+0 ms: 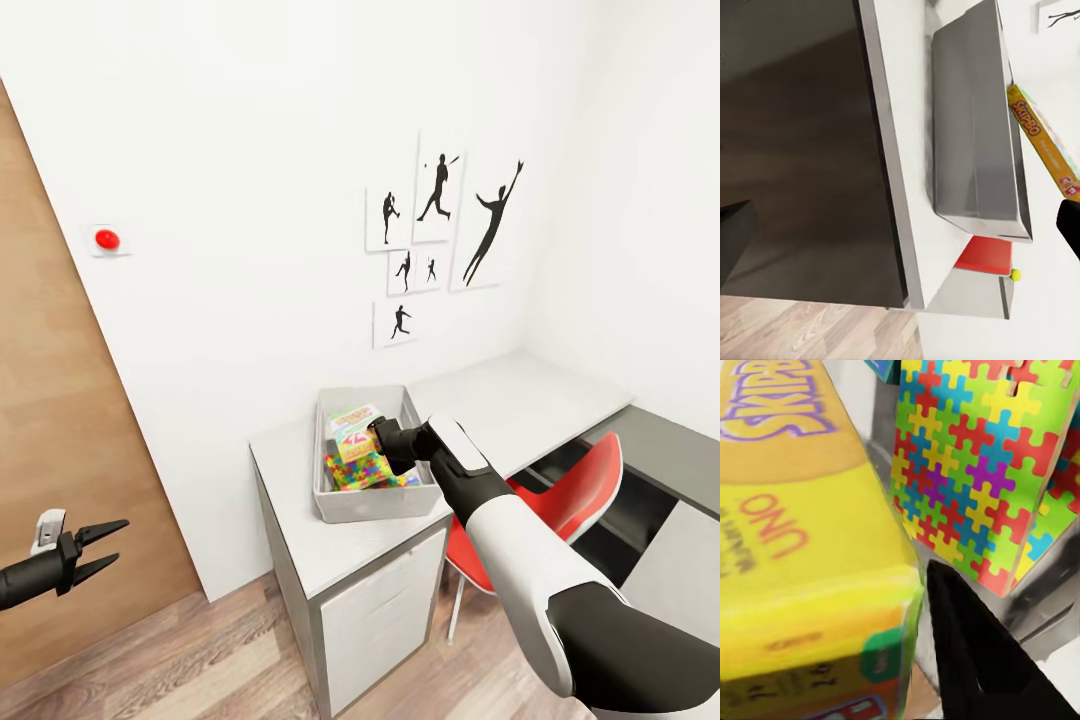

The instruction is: Put all the toys in the child's room - the three board games (two on the bed and one on the table), the two jigsaw puzzles on the table, and the tennis ball on the table - inside the toy box on the table in the child's room.

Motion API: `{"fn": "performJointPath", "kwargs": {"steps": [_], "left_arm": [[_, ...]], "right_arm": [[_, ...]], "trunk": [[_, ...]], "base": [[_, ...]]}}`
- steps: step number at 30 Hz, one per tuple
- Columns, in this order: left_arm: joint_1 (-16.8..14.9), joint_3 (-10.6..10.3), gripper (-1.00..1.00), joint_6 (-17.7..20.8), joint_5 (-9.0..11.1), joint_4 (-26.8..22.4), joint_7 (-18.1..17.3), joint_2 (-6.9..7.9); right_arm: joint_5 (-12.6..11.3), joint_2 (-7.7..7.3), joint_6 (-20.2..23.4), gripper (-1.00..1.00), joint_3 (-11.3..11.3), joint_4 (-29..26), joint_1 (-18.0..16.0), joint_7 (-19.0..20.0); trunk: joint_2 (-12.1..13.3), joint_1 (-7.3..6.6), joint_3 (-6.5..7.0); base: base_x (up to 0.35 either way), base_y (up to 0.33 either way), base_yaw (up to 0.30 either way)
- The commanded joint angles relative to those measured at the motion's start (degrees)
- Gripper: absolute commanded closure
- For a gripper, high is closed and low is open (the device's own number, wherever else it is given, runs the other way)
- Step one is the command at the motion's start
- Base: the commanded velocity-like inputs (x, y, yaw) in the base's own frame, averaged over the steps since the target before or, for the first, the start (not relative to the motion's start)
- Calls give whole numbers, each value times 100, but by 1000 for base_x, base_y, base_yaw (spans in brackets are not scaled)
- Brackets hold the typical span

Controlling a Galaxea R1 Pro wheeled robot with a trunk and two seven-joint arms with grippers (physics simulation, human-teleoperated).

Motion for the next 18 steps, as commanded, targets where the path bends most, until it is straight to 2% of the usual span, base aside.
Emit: {"fn": "performJointPath", "kwargs": {"steps": [1, 18], "left_arm": [[-6, -46, -100, 52, 47, 0, -16, 2], [-7, -48, -100, 49, 47, 0, -17, 2]], "right_arm": [[-9, 0, 16, -100, 2, -4, -5, -30], [-24, 0, 37, -100, 2, -7, -5, -22]], "trunk": [[-6, 1, -8], [-6, 1, -8]], "base": [[0, 0, 0], [0, 0, 0]]}}
